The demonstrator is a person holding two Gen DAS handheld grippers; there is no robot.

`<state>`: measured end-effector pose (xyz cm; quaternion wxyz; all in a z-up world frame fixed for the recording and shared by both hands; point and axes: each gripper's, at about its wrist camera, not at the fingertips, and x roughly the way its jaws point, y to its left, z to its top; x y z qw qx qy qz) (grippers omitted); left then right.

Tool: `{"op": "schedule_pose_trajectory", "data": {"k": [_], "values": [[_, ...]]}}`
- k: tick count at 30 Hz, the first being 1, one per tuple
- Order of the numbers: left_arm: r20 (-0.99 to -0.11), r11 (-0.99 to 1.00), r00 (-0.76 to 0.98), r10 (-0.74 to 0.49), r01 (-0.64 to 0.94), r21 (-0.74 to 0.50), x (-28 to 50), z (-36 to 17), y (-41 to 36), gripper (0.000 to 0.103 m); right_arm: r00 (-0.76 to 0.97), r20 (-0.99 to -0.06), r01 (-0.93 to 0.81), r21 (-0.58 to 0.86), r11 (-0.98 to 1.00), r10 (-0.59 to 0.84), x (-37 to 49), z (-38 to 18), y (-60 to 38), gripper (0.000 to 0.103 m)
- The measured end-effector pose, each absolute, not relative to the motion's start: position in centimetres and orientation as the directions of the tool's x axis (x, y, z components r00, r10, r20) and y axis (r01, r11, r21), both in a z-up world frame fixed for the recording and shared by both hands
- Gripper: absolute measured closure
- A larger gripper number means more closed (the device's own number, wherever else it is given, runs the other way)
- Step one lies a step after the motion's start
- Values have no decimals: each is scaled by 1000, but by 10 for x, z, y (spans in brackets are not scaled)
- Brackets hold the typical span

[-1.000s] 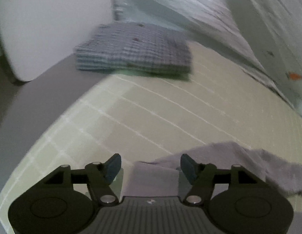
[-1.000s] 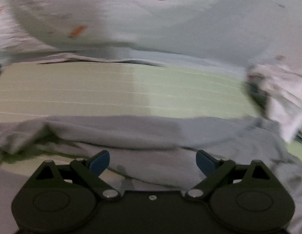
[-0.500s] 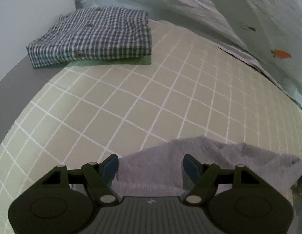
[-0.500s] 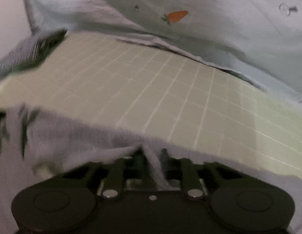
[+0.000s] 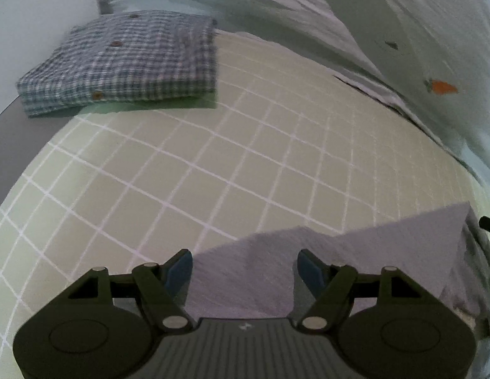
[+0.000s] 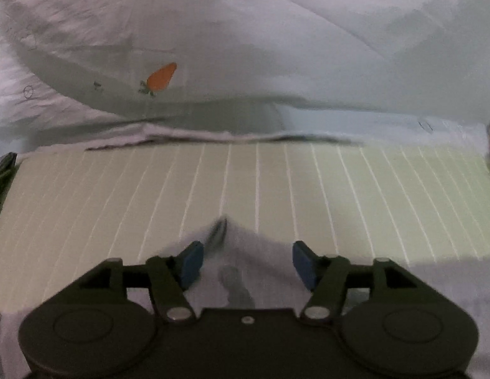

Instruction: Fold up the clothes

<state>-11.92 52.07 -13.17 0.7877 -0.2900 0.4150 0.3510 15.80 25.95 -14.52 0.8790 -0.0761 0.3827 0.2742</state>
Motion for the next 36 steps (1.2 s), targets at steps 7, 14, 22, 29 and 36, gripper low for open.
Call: {"op": "schedule_pose_trajectory", "data": {"k": [7, 14, 22, 29, 36], "values": [[-874, 607, 352, 335, -790, -85, -113, -140, 505, 28, 413, -736, -573, 247, 781, 536, 98, -149, 258, 54], [-891, 571, 280, 358, -820, -28, -142, -137, 493, 26, 267, -740, -634, 347, 691, 617, 61, -153, 292, 66], [-896, 551, 259, 360, -834, -20, -165, -134, 485, 21, 184, -743, -625, 417, 660, 644, 50, -156, 295, 102], [-903, 544, 249, 350, -839, -20, -177, -138, 486, 20, 205, -607, -670, 485, 562, 768, 79, -108, 327, 102], [-902, 550, 216, 374, -835, 29, -175, -140, 485, 20, 316, -499, -675, 478, 561, 807, 118, -84, 359, 95]]}}
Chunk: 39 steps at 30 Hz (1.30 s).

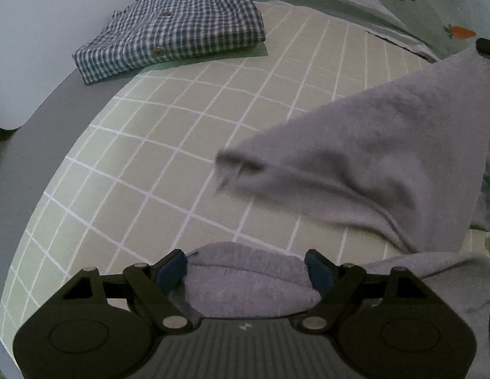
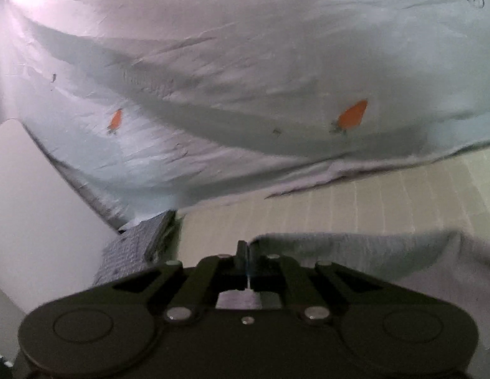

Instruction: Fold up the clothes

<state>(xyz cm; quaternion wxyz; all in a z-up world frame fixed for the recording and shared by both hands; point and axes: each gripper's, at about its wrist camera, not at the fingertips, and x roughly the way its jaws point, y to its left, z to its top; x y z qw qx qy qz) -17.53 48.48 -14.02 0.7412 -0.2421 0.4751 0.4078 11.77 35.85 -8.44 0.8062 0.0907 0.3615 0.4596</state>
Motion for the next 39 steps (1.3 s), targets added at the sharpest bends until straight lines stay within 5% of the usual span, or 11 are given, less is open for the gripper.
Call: {"op": "schedule_pose_trajectory", "data": {"k": [4, 14, 18, 23, 26, 27, 28, 33, 39], "values": [[-900, 544, 212, 381, -838, 33, -171, -139, 486, 19, 332, -584, -648, 429, 629, 741, 121, -101, 340, 55], [-849, 724, 394, 352, -690, -20, -107, -118, 467, 19, 406, -751, -552, 253, 795, 521, 89, -142, 244, 31], [-839, 814, 465, 283, -578, -47, -70, -119, 446, 21, 436, -771, -533, 194, 823, 464, 83, -144, 220, 27], [-846, 884, 486, 221, -466, -37, -38, -128, 414, 36, 446, -782, -509, 177, 842, 434, 85, -145, 201, 27], [-864, 900, 459, 206, -436, -17, -26, -139, 406, 61, 443, -791, -498, 175, 849, 422, 88, -149, 201, 27], [-865, 904, 453, 218, -428, 4, -25, -141, 405, 74, 440, -794, -496, 175, 851, 420, 89, -150, 202, 27], [-861, 907, 447, 243, -420, 37, -23, -141, 405, 98, 438, -796, -495, 174, 851, 418, 90, -151, 202, 27], [-834, 895, 469, 290, -443, 62, -25, -124, 437, 101, 433, -799, -496, 177, 850, 418, 93, -154, 204, 27], [-692, 756, 496, 525, -646, 110, -26, -77, 522, 100, 432, -800, -484, 183, 855, 416, 97, -156, 201, 27]]}}
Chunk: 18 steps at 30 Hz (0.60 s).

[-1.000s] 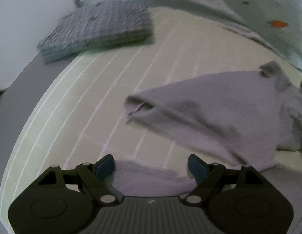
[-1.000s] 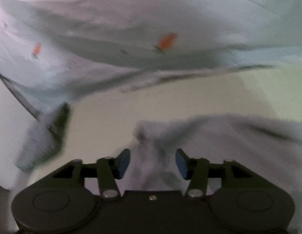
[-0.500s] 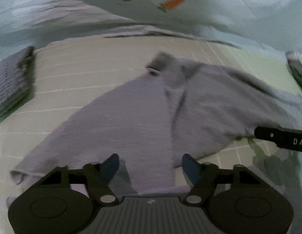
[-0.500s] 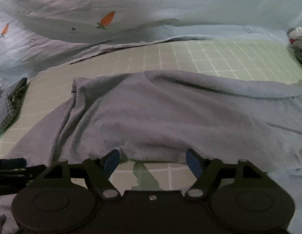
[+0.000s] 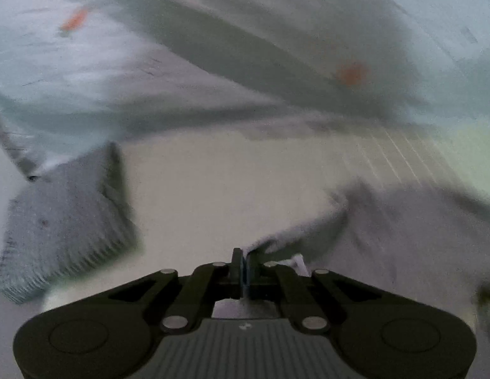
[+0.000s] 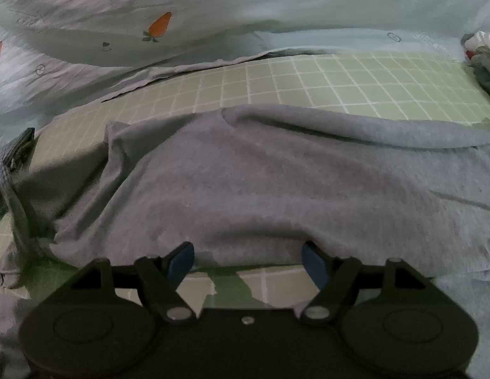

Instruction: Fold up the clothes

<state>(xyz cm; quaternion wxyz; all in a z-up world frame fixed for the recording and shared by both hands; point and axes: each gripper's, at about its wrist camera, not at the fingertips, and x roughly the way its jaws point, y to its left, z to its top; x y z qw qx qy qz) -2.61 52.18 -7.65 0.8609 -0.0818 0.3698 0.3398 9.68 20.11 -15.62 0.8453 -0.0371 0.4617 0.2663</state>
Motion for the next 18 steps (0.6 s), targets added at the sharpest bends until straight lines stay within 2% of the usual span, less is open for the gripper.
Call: {"op": "schedule_pose_trajectory", "data": {"k": [2, 4, 6, 9, 14, 18], "values": [[-637, 670, 479, 604, -738, 80, -26, -63, 553, 90, 431, -802, -479, 184, 859, 412, 97, -158, 200, 27], [-599, 584, 433, 673, -808, 73, -27, -57, 574, 50, 432, -804, -476, 182, 861, 408, 97, -158, 200, 27], [-593, 536, 403, 697, -843, 57, -33, -55, 584, 25, 435, -804, -476, 176, 862, 405, 97, -158, 199, 27], [-640, 507, 378, 668, -862, 20, -45, -67, 587, 20, 440, -805, -474, 168, 864, 398, 97, -157, 198, 27], [-778, 505, 289, 558, -862, 42, -73, -113, 571, 19, 433, -814, -477, 158, 865, 388, 97, -161, 201, 25], [-831, 492, 247, 499, -870, 37, -99, -140, 550, 19, 426, -816, -493, 151, 857, 389, 96, -161, 205, 24]]}}
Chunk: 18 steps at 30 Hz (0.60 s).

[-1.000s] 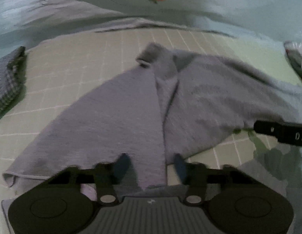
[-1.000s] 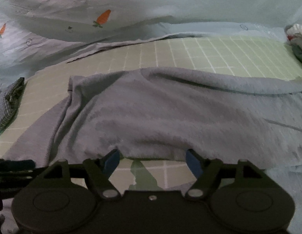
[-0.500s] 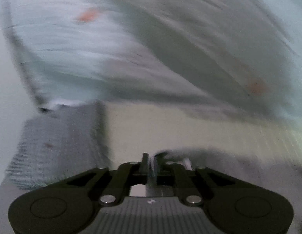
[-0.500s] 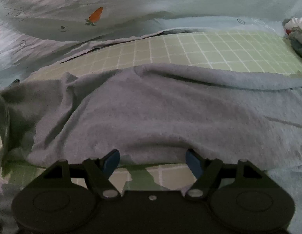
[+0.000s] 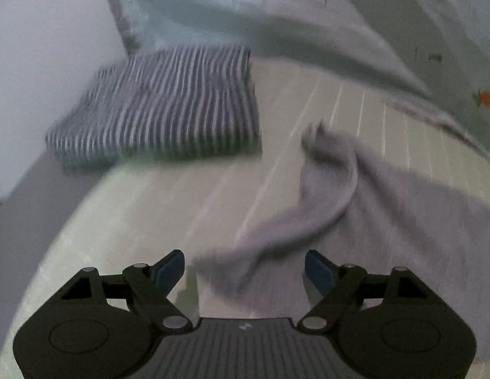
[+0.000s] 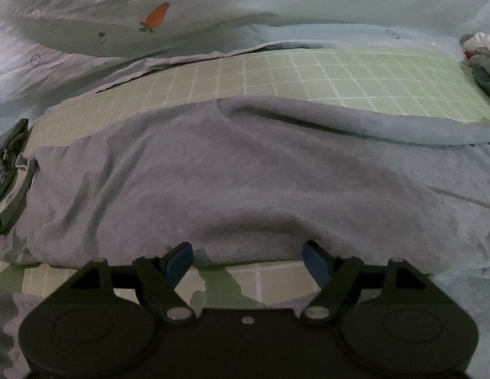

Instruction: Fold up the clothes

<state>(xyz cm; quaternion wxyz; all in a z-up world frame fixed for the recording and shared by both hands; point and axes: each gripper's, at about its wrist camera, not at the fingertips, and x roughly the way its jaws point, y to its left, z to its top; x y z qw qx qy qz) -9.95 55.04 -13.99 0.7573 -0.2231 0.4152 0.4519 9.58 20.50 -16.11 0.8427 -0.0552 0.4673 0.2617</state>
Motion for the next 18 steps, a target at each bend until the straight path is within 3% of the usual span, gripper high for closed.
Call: {"op": "schedule_pose_trajectory", "data": {"k": [4, 6, 7, 8, 10, 15, 18], "values": [[-811, 454, 240, 533, -891, 35, -108, -153, 543, 19, 420, -819, -507, 145, 850, 390, 93, -160, 208, 24], [-790, 442, 255, 558, -897, 23, -109, -154, 541, 26, 417, -821, -512, 143, 847, 391, 91, -159, 210, 24], [-782, 439, 258, 567, -898, 22, -109, -154, 541, 44, 416, -821, -513, 143, 846, 391, 90, -159, 210, 24], [-777, 437, 251, 577, -899, 34, -107, -153, 542, 51, 414, -823, -513, 143, 846, 390, 90, -159, 210, 24], [-770, 435, 237, 592, -899, 57, -104, -150, 545, 99, 411, -826, -515, 140, 846, 387, 88, -159, 210, 24], [-749, 366, 160, 643, -923, 117, -121, -144, 562, 98, 402, -827, -531, 138, 836, 392, 83, -156, 210, 24], [-766, 284, 123, 631, -956, 80, -150, -146, 583, 98, 395, -827, -540, 144, 829, 401, 83, -155, 208, 24]]}}
